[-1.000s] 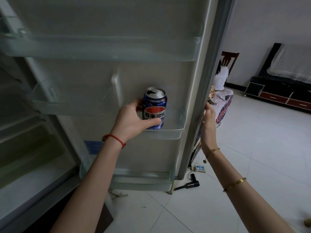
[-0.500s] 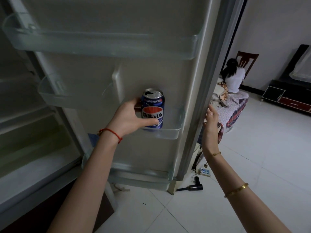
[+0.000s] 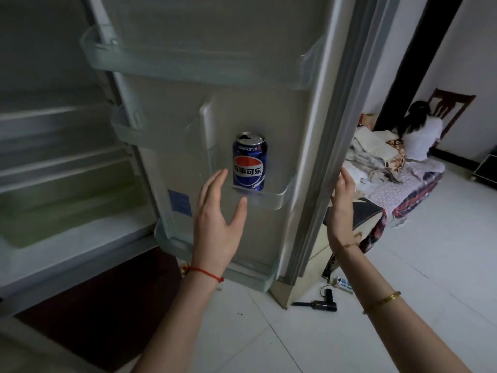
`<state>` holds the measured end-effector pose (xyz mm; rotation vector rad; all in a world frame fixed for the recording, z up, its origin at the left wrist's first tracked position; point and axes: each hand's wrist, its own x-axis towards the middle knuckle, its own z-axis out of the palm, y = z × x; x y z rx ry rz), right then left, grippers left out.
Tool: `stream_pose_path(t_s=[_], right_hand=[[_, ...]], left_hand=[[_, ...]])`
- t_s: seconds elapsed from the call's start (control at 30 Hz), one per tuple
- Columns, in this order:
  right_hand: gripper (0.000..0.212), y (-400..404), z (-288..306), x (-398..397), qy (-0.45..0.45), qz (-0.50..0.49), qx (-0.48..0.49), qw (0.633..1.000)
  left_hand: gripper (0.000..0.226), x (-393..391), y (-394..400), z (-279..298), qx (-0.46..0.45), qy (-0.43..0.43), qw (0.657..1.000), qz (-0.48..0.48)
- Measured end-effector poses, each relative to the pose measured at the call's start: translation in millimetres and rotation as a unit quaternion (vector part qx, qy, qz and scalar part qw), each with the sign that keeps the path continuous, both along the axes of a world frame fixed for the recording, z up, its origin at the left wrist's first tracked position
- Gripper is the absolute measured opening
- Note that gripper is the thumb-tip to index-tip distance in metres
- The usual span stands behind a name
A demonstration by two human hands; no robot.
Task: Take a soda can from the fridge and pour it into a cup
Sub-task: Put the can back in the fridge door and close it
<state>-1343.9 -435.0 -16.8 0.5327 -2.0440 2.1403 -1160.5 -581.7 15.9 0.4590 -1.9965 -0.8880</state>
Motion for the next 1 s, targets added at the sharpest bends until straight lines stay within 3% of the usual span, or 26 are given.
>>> stream_pose_path(t_s=[0.17, 0.33, 0.6, 1.0], right_hand=[[0.07, 11.4, -2.4, 17.2, 0.0, 0.026, 0.003, 1.0], [0.054, 22.7, -5.3, 45.6, 0.039, 0.03, 0.02, 0.999], [0.053, 35.4, -20.0, 101.0, 0.086, 0.062, 0.037, 0.994], [0.058, 52.6, -28.9, 182.4, 0.271, 0.13, 0.093, 0.949]], left_hand=[[0.056, 20.3, 23.0, -11.6, 0.019, -0.023, 1.0, -0.01], [0.057, 40.6, 45.5, -18.4, 0.033, -0.048, 0.998, -0.014], [0.056, 82.4, 82.1, -29.9, 0.038, -0.062, 0.997, 0.015], [0.051, 136.9, 107.7, -49.0, 0.072, -0.021, 0.994, 0.085]])
